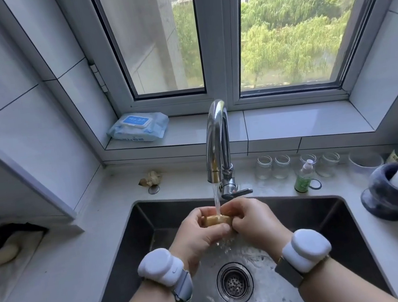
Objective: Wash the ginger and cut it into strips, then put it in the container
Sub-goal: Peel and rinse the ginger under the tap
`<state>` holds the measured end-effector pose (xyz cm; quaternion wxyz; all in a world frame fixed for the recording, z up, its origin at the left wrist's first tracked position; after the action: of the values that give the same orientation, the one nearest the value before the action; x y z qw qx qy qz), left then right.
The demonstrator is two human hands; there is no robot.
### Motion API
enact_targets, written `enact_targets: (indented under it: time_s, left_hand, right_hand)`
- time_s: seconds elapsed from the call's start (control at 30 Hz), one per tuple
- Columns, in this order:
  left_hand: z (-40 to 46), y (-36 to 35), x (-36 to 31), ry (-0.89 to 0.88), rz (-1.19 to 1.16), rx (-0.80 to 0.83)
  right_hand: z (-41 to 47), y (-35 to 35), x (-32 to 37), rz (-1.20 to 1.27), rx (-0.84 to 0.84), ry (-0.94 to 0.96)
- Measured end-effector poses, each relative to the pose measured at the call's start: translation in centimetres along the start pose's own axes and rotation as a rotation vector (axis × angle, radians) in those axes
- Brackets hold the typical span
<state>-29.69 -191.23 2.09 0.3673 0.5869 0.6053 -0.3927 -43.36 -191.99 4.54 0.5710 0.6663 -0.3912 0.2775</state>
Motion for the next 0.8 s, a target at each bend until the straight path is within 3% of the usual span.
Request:
enact_targets:
  time_s: [0.13, 0.3, 0.43, 0.57, 0.8]
  left_hand:
    - [-0.2, 0.0, -1.2, -0.119, 0.237, -0.103]
    - [-0.7, -1.3, -2.1, -0.255, 0.229, 0.000]
    - [-0.7, -1.3, -1.8, -0.241, 0.180, 0.008]
    - [-0.2, -0.7, -1.3, -0.235, 0.279, -0.049]
    - [0.5, -0.1, -0.1, -0.144, 0.288, -0.106]
  right_hand:
    - [0.0, 0.3, -0.1, -0.011, -0.039, -0.006]
    - [0.5, 1.7, -1.1, -0.011, -0.128, -0.016]
    - [0.5, 2.2, -1.1, 0.023, -0.176, 0.005]
    - [0.7, 1.5, -1.1, 0.032, -0.141, -0.006]
    - [3.3, 0.5, -3.2, -0.235, 0.002, -0.090]
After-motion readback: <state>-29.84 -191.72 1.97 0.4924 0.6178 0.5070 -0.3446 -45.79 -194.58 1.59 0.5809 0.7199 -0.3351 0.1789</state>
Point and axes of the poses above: each hand's wrist, its own z-axis towards the middle knuckle, its own y-axis out of the back of the hand, x = y × z, the point moved 7 cm from there along z, towards the middle knuckle, and after that the axes turned 7 degrees about -x, right-handed, at the moved point
